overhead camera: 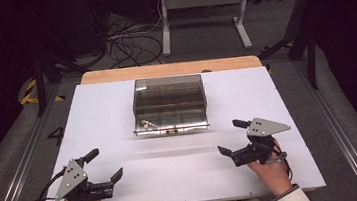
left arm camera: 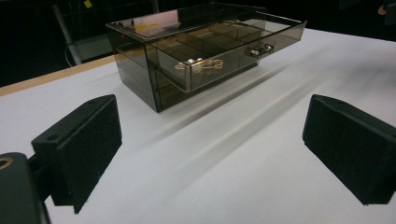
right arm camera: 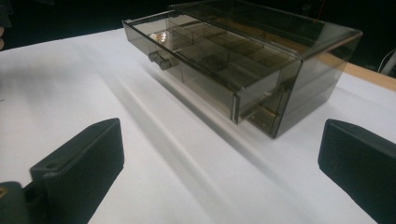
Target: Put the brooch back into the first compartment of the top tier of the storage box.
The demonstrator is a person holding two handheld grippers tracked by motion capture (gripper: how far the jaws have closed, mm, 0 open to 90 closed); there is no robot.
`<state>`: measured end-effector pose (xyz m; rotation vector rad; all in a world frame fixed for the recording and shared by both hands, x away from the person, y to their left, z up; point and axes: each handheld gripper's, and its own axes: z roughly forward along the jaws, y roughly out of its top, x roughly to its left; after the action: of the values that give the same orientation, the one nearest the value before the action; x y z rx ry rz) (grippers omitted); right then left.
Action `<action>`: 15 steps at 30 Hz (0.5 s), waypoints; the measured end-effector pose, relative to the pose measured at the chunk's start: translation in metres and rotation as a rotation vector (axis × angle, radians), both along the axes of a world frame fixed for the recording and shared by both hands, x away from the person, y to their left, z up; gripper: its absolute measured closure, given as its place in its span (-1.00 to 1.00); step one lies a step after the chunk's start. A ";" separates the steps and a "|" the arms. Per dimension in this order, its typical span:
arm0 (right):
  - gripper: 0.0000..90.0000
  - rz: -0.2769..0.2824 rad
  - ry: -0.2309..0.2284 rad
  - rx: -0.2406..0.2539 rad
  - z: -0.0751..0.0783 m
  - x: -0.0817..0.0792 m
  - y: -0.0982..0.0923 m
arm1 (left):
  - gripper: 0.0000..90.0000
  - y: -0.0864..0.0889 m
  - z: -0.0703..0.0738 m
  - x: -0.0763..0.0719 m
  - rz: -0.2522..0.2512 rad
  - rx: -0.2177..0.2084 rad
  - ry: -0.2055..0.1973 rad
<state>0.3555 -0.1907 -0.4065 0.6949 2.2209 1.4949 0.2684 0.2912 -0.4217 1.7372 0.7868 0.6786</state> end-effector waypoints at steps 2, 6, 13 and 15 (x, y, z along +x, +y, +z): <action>-0.98 -0.012 0.007 0.001 -0.004 -0.001 -0.004 | -0.88 0.000 0.000 0.000 -0.001 0.002 0.001; -0.98 -0.020 0.028 -0.001 -0.014 -0.002 -0.012 | -0.88 -0.001 0.000 0.000 -0.001 0.001 0.004; -0.98 -0.050 0.045 0.015 -0.033 -0.009 -0.025 | -0.88 0.000 -0.001 0.001 -0.004 0.002 0.008; -0.98 -0.066 0.062 0.053 -0.039 -0.011 -0.029 | -0.88 -0.001 -0.002 0.002 -0.005 0.005 0.010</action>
<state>0.3445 -0.2202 -0.4455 0.8344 2.1876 1.5244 0.2700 0.2905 -0.4232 1.7474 0.7884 0.6691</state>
